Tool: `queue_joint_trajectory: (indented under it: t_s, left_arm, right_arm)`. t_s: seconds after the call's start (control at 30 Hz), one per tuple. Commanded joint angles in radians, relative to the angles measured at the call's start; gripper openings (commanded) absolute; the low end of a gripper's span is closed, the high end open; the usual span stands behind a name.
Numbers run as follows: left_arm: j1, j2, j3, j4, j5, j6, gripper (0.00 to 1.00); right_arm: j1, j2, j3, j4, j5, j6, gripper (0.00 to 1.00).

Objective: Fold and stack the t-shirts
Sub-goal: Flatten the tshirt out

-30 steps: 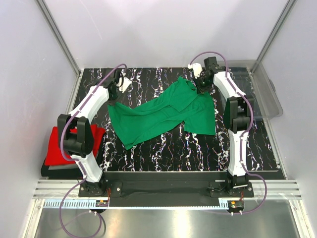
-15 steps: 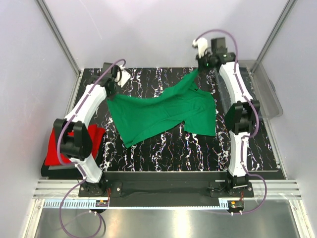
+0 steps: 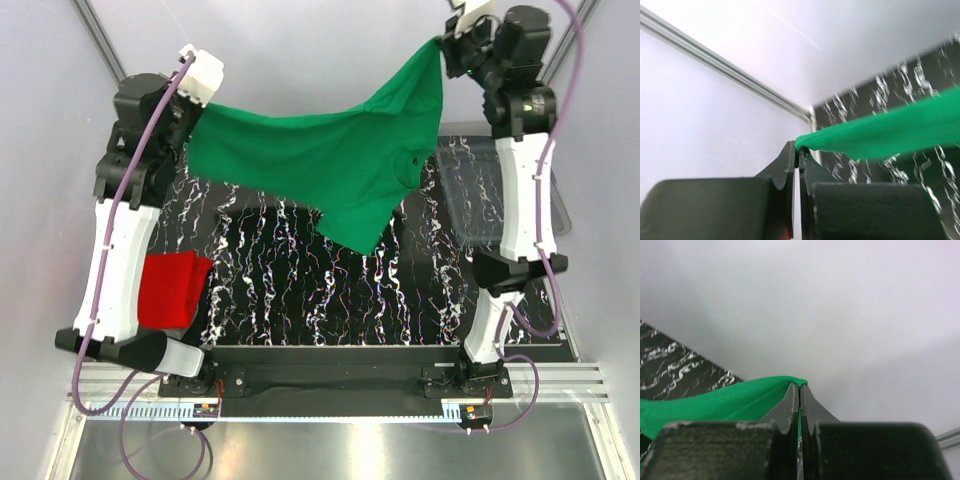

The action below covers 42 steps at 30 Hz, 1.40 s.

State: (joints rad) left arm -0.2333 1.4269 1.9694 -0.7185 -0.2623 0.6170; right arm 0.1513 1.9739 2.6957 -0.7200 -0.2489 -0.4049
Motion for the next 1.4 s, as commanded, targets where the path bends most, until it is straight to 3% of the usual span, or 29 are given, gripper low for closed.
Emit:
queue_joint_trajectory:
  t_s: [0.0, 0.23, 0.6, 0.83, 1.23, 1.37]
  left_arm:
    - [-0.011, -0.039, 0.003, 0.094, -0.037, 0.079, 0.00]
    - [-0.011, -0.170, -0.147, 0.183, -0.061, 0.133, 0.00]
    - [-0.014, -0.227, -0.158, 0.110, -0.022, 0.050, 0.00]
    - [-0.026, -0.246, -0.037, -0.012, 0.009, 0.009, 0.00]
    - [-0.054, -0.293, 0.154, -0.032, 0.040, 0.015, 0.00]
    - [-0.054, -0.324, 0.141, -0.047, 0.057, 0.013, 0.00]
  right_arm:
    - [-0.001, -0.125, -0.013, 0.105, 0.029, 0.025, 0.00]
    - [-0.002, -0.274, -0.138, 0.119, 0.056, 0.012, 0.00]
    - [-0.001, -0.474, -0.297, 0.097, 0.024, 0.014, 0.00]
    - [-0.001, -0.452, -0.096, -0.079, 0.005, 0.074, 0.00]
    - [-0.001, -0.584, -0.074, -0.016, 0.005, 0.015, 0.00]
    - [-0.001, -0.636, -0.086, -0.021, 0.003, 0.028, 0.00]
